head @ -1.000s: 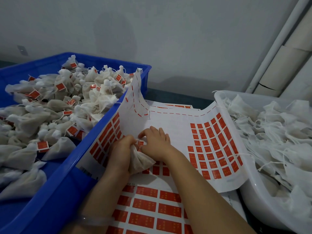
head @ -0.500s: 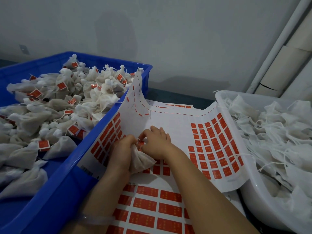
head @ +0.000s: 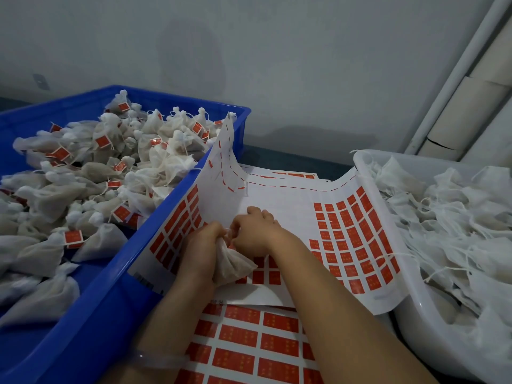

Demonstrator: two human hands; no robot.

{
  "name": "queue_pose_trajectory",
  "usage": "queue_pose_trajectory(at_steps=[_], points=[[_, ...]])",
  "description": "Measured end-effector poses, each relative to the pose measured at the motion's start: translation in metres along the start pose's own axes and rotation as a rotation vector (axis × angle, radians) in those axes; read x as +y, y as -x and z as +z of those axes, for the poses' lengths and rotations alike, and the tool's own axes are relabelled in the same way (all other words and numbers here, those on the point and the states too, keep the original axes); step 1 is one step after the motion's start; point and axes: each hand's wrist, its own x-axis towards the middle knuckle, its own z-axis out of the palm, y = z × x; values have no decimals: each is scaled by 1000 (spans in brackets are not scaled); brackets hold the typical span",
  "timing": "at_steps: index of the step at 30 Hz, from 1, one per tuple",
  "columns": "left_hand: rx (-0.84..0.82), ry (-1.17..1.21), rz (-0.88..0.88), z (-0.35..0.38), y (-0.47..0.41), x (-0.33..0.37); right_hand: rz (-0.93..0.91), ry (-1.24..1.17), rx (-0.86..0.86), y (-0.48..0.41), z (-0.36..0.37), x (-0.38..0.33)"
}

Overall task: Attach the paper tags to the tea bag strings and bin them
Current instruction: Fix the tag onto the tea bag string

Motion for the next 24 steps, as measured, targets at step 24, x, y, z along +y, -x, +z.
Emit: queue_pose_trajectory(at_steps=[24], points=[[-40, -34, -79, -1, 8, 9, -77, -19, 345, -3, 24, 2]])
